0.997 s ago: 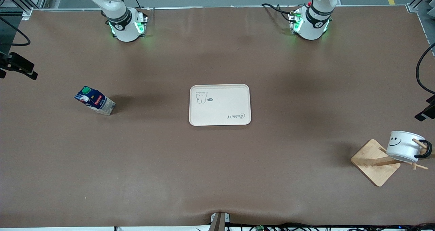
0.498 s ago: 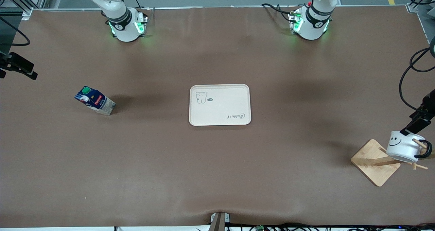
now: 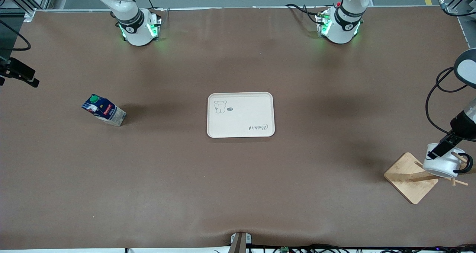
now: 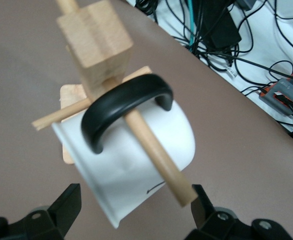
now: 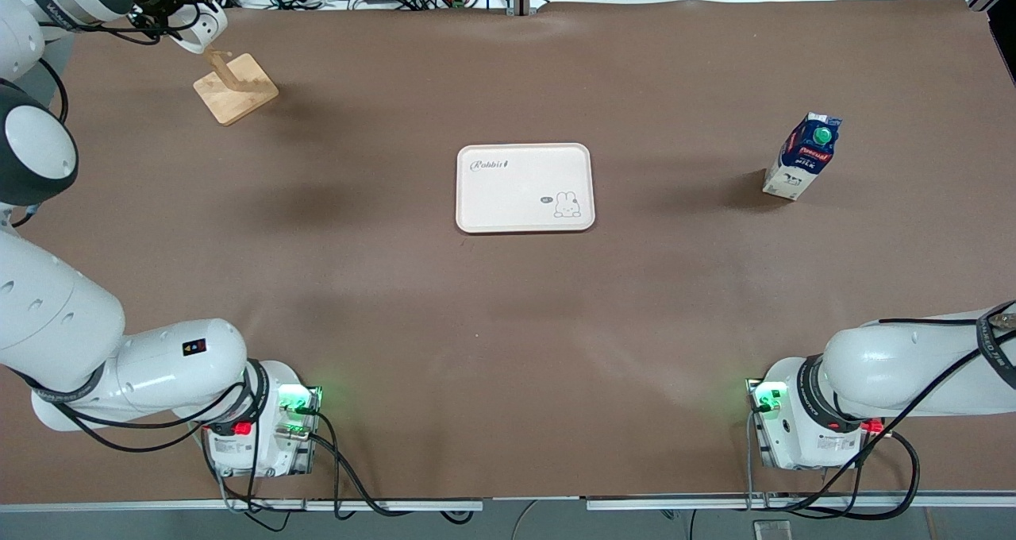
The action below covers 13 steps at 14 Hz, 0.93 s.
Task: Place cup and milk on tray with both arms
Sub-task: 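Grasp the white mug rim with the left gripper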
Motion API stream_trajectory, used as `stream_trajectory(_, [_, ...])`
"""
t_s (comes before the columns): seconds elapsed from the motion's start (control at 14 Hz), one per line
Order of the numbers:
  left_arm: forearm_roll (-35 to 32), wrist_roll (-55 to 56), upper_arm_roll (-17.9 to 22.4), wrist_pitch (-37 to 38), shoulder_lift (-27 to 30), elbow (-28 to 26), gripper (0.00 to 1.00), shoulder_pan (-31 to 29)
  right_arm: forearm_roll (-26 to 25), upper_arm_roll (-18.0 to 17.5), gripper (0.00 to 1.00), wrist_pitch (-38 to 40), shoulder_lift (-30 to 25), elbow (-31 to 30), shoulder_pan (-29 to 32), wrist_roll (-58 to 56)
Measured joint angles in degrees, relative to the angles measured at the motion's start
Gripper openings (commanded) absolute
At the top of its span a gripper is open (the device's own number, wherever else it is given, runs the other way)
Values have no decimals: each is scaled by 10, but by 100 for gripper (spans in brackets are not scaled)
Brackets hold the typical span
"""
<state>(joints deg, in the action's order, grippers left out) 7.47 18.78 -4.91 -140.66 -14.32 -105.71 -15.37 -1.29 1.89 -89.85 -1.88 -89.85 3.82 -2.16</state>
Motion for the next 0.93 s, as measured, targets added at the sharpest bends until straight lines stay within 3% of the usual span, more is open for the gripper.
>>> stream_trajectory(0.14, [0, -10, 0, -7, -1, 0, 72, 7, 0, 0, 100, -1, 1, 0, 0, 0])
stream_trajectory(0.64, [-52, -25, -2, -9, -1, 0, 0, 19, 0, 1, 100, -35, 20, 0, 4, 0])
stream_trajectory(0.93, [-52, -41, -7, -9, -1, 1, 0, 25, 0, 1, 100, -36, 21, 0, 8, 0])
